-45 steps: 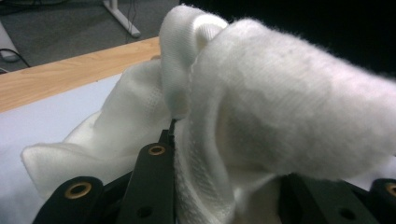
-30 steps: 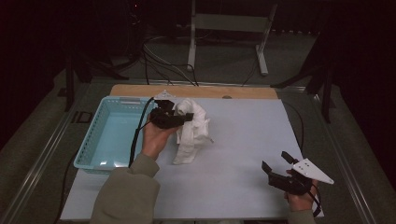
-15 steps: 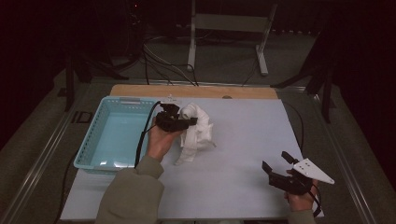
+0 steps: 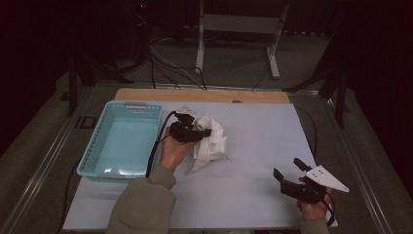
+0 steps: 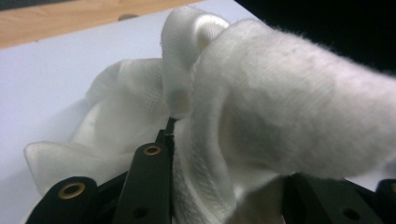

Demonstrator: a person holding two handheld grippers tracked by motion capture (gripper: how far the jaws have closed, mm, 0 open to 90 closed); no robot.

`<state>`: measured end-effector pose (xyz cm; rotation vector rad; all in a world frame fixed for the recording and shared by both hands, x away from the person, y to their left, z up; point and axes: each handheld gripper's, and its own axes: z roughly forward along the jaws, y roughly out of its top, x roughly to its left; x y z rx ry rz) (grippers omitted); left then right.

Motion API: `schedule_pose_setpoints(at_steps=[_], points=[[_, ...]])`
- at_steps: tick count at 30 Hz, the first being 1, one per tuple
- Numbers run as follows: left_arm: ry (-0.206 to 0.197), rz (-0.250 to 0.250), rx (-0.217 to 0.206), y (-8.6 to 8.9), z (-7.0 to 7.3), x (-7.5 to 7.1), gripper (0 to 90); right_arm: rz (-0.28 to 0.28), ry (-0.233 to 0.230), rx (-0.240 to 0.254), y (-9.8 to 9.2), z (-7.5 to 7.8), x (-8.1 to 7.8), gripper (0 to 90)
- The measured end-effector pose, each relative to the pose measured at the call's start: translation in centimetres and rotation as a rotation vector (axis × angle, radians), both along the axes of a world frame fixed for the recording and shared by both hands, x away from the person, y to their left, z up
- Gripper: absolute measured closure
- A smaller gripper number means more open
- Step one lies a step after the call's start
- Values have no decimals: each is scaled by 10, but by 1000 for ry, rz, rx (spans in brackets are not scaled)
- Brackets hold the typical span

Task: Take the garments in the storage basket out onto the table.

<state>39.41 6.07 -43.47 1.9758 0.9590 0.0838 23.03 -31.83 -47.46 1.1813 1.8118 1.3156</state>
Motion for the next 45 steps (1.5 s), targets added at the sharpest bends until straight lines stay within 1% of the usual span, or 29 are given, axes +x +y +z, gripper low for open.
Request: schedule_pose_setpoints(at_steps=[2, 4, 6, 7, 8, 10, 12, 14, 16, 18, 19, 21, 22, 24, 28, 34, 37, 45], points=[[6, 4, -5, -2, -3, 0, 654, 0, 0, -1, 0, 0, 0, 141], [13, 3, -1, -3, -6, 0, 643, -1, 0, 0, 0, 0, 0, 141], [18, 5, -1, -3, -7, 0, 615, -1, 0, 0, 0, 0, 0, 141], [31, 4, 1, -4, -11, 0, 615, 0, 0, 0, 0, 0, 0, 141], [45, 11, -11, -4, -13, 0, 544, 0, 0, 0, 0, 0, 0, 141], [69, 17, -15, -5, -17, 1, 438, 0, 0, 0, 0, 0, 0, 141], [68, 18, -8, -7, -19, 0, 346, 1, 0, -1, 0, 0, 0, 141], [67, 21, -14, -8, -19, 0, 254, 1, 0, -2, 0, 0, 0, 141], [62, 43, -10, -8, -18, -1, 165, 1, 0, -1, 0, 0, 0, 141], [57, 43, -7, -6, -16, -1, 125, 1, 0, -1, 0, 0, 0, 141], [51, 45, -6, -6, -16, -2, 88, 2, 0, 0, 0, 0, 0, 141], [45, 38, -17, -3, -15, -3, 20, 2, 0, -1, 0, 0, 0, 141], [43, 37, -28, -2, -15, -4, 1, 2, 0, 0, 0, 0, 0, 141], [38, 41, -37, 0, -15, -5, 0, 2, 0, 0, 0, 0, 0, 141], [25, 46, -40, 3, -14, -6, 0, 2, 0, -1, 0, 0, 0, 141], [-37, 42, -27, 7, -8, -14, 0, 3, -1, 0, 0, 0, 0, 142], [-56, 43, -31, 11, -4, -17, 0, 4, 0, -1, 0, 0, 0, 142], [-99, 69, -31, 25, 6, -25, 0, 4, 0, -1, 0, 0, 0, 142]])
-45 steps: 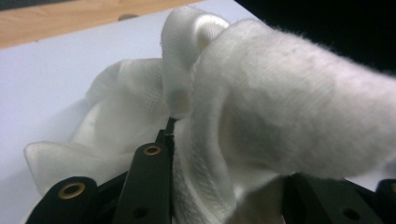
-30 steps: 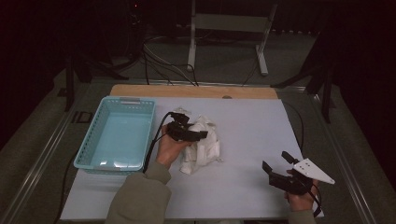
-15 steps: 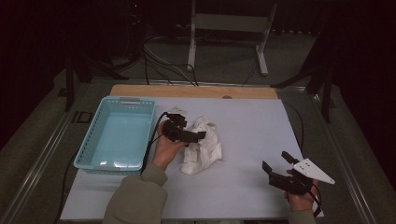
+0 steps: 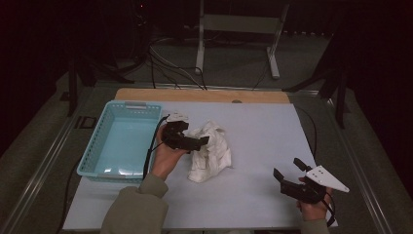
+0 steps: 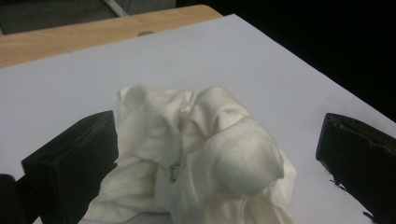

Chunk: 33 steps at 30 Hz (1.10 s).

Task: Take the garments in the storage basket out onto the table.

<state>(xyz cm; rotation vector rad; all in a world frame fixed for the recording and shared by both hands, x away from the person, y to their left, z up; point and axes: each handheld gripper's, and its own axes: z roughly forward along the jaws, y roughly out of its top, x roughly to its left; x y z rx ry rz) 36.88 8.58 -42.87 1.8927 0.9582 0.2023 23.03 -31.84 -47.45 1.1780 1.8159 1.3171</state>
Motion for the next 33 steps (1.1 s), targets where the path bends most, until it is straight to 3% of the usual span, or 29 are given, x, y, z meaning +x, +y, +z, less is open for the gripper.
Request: schedule_pose_setpoints(at_steps=[6, 19, 33], points=[[-34, 18, 19, 13, 9, -6, 0, 0, 0, 1, 0, 0, 0, 142], [-78, 75, -7, 52, 27, -17, 0, 0, 1, 1, 0, 0, 0, 142], [-126, 139, -3, 90, 34, -36, 0, -3, 0, 3, 0, 0, 0, 142]])
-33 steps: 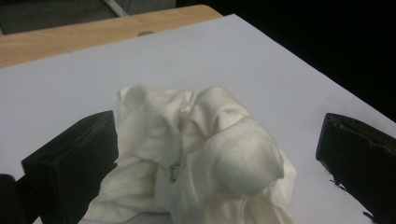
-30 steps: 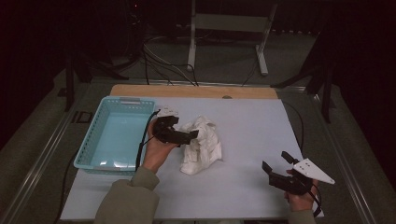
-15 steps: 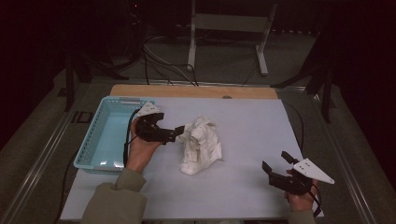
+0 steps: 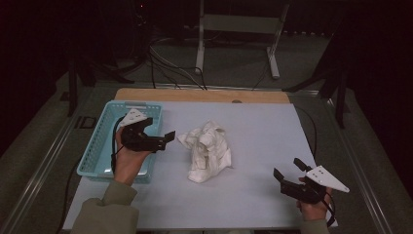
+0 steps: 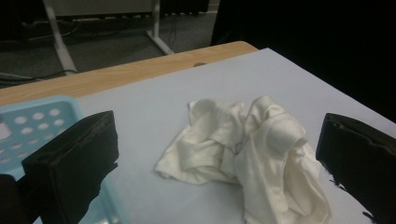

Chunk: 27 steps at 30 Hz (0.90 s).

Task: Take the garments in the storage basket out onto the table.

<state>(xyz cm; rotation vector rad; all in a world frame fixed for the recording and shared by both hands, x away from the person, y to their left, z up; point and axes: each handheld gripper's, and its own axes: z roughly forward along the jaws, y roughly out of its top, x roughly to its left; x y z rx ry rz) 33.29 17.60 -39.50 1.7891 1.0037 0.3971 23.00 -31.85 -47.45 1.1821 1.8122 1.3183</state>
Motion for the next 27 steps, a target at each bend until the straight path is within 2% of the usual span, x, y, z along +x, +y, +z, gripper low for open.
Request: schedule_pose_setpoints(at_steps=[4, 12, 16, 27], points=[[-7, 11, 2, 9, -1, -6, 0, -1, -1, 0, 0, 0, 0, 142], [-47, 32, -8, 29, -5, -21, 0, -1, -2, 1, 0, 0, 0, 142], [-43, 38, -1, 37, -9, -27, 0, 0, -2, 1, 0, 0, 0, 142], [-68, 64, -6, 54, -20, -42, 0, -1, -3, 1, 0, 0, -1, 142]])
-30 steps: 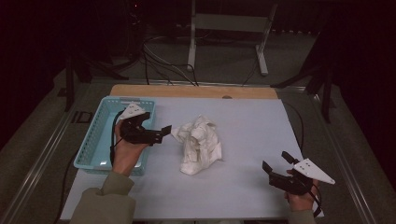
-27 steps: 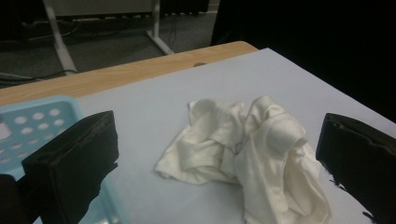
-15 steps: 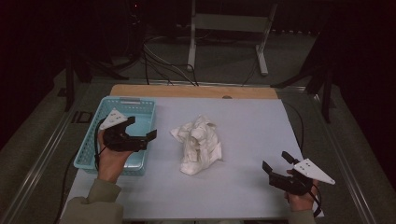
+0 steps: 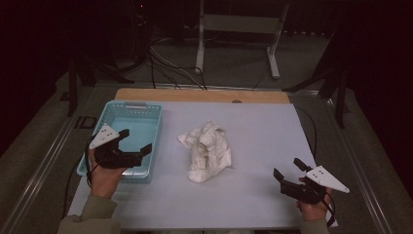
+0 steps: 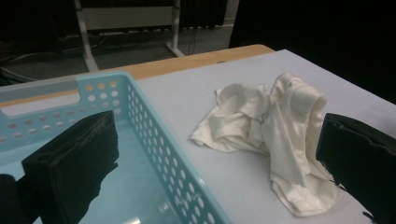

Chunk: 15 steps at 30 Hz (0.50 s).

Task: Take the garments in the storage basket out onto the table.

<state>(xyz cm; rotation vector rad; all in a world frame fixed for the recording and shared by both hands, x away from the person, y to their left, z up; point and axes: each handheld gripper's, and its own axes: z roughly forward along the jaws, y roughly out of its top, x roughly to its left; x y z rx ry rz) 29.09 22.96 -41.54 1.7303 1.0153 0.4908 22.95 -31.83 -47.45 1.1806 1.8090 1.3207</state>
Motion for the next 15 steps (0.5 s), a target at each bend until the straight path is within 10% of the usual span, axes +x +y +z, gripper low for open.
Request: schedule_pose_setpoints(at_steps=[15], points=[[-18, 43, -26, 10, -14, -10, 0, -2, 0, 7, -1, 0, 0, 142]])
